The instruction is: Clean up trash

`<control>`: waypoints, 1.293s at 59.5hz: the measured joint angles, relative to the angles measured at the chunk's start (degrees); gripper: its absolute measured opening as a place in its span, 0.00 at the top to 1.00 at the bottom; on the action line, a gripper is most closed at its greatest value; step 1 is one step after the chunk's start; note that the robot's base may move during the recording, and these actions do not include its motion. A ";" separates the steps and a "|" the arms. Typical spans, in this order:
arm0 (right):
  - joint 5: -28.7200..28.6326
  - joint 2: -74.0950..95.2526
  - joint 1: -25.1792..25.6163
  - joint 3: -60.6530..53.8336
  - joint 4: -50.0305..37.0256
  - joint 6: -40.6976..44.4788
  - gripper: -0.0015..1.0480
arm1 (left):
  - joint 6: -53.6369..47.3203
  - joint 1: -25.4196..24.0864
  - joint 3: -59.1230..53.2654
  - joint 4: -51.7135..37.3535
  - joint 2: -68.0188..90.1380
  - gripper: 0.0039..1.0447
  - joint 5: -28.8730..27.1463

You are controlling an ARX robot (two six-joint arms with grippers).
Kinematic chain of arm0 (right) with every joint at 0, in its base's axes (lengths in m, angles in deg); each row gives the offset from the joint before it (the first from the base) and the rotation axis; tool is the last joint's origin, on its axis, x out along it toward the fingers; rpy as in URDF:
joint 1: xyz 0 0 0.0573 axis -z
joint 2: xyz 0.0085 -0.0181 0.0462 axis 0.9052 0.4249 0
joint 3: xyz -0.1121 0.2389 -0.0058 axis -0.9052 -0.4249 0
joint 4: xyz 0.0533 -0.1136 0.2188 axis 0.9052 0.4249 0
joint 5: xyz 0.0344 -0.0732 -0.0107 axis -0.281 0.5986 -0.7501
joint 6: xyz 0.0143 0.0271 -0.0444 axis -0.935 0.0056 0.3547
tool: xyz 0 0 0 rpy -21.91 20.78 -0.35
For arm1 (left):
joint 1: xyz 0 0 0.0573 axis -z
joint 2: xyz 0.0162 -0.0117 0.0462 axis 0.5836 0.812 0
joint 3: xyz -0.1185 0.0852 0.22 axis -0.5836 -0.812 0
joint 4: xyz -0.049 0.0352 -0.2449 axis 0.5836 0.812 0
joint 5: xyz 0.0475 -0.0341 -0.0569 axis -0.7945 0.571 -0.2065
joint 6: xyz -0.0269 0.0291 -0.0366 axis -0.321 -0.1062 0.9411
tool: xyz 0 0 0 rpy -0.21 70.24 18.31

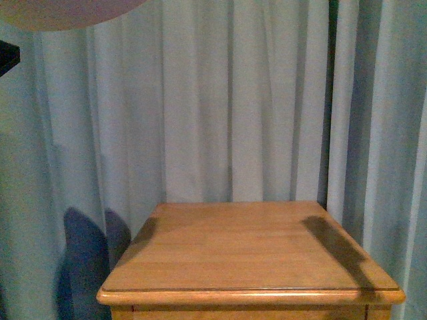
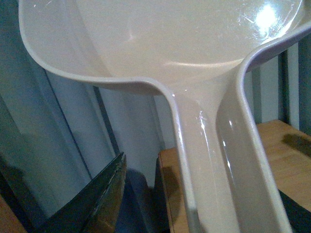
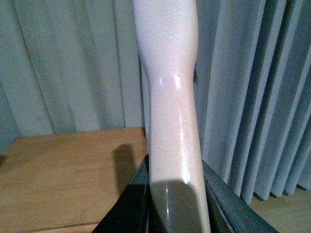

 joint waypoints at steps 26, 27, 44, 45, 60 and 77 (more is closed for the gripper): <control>0.39 -0.68 0.00 -0.15 0.11 -0.37 0.80 | 0.02 -0.04 -0.11 0.04 -0.02 0.40 -0.04; 0.37 -0.66 0.00 -0.15 0.09 -0.39 0.80 | 0.09 -0.11 -0.13 0.04 0.00 0.40 -0.09; -0.02 -0.04 -0.31 -0.61 0.22 -0.37 0.80 | 0.28 -0.15 -0.37 0.09 -0.15 0.40 -0.20; 0.00 -0.07 -0.31 -0.61 0.22 -0.37 0.80 | 0.28 -0.15 -0.37 0.09 -0.15 0.40 -0.17; 0.17 -0.07 -0.26 -0.61 0.20 -0.37 0.80 | 0.37 -0.13 -0.37 0.09 -0.07 0.40 0.00; 0.02 -0.07 -0.26 -0.61 0.22 -0.37 0.80 | 0.37 -0.13 -0.37 0.09 -0.07 0.40 0.02</control>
